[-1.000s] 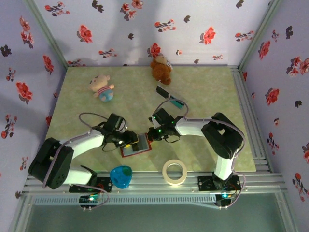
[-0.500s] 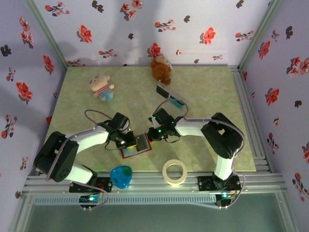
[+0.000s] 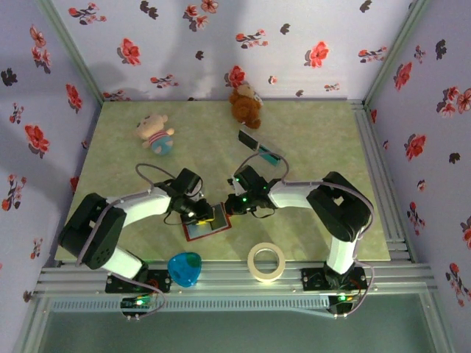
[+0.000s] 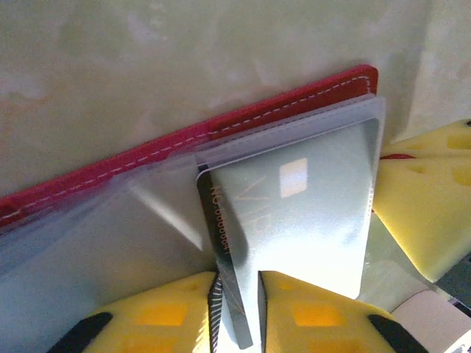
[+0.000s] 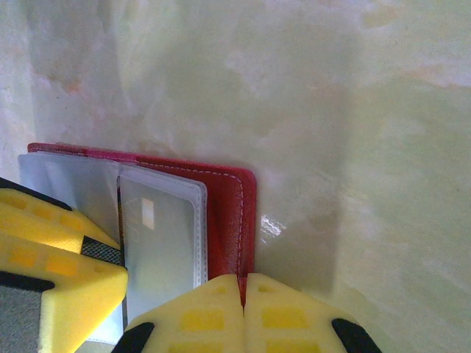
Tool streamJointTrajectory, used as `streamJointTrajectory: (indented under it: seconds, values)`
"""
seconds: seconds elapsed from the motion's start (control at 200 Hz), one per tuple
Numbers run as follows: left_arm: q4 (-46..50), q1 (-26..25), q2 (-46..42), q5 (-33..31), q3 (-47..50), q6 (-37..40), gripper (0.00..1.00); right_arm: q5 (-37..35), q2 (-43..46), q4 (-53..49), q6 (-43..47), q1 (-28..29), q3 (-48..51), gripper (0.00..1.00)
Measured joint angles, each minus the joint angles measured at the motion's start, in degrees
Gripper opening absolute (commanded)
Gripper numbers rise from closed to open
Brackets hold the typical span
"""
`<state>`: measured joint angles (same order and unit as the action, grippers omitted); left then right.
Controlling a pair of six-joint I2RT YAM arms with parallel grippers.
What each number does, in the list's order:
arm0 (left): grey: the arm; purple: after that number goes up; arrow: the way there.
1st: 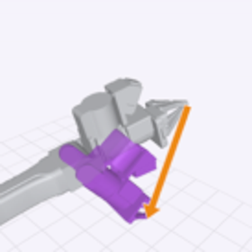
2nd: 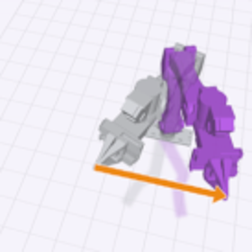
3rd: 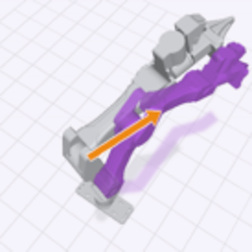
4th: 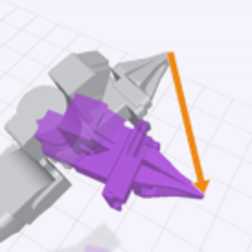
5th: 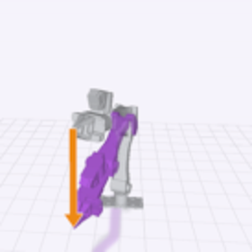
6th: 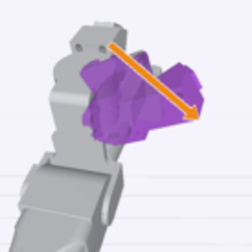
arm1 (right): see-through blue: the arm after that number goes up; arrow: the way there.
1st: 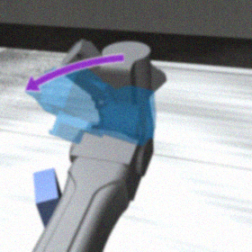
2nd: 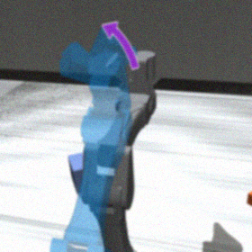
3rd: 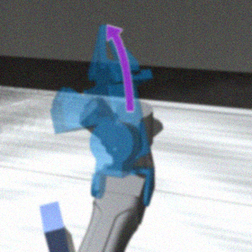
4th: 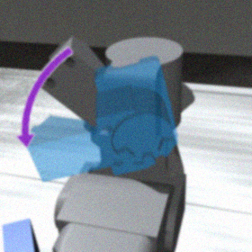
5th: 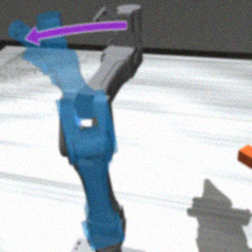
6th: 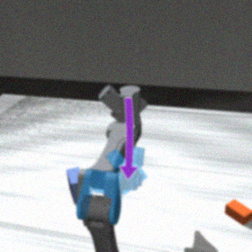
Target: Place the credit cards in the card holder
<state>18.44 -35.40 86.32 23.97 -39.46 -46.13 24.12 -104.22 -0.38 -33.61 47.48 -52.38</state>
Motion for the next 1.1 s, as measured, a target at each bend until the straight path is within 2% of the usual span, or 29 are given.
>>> streamJointTrajectory:
  seconds: [0.22, 0.395, 0.62, 0.71, 0.79, 0.86, 0.935, 1.1]
  values:
    - [3.5, -0.3, -6.0, -2.0, -0.1, 1.8, 0.43, -0.2, 0.3, 0.4, 0.1, 0.0, 0.5, 0.10]
    - [10.1, 0.9, -18.2, -7.2, 1.1, 2.1, 0.55, -1.3, 1.1, 0.4, 0.9, 0.6, 0.7, 0.27]
    - [17.7, 6.5, -30.5, -14.8, 9.8, -1.2, 0.61, -5.8, 3.7, -5.0, 3.0, 1.2, 0.6, 0.31]
    - [19.1, 8.1, -32.8, -15.5, 13.4, -2.3, 0.62, -8.7, 4.7, -7.8, 4.0, 1.4, 0.6, 0.24]
    - [18.6, 8.5, -34.2, -15.0, 15.5, -3.1, 0.62, -10.7, 5.0, -9.9, 5.3, 1.5, 0.5, 0.11]
    - [16.0, 9.1, -34.3, -13.3, 17.0, -3.3, 0.63, -11.7, 5.1, -10.7, 5.7, 1.6, 0.3, 0.04]
    - [13.2, 9.4, -33.4, -11.3, 18.2, -3.3, 0.63, -12.4, 5.7, -11.1, 5.7, 1.6, 0.5, 0.00]
    - [11.6, 10.6, -31.6, -8.8, 18.2, -3.3, 0.63, -12.0, 6.8, -11.0, 5.7, 1.6, 1.7, 0.00]
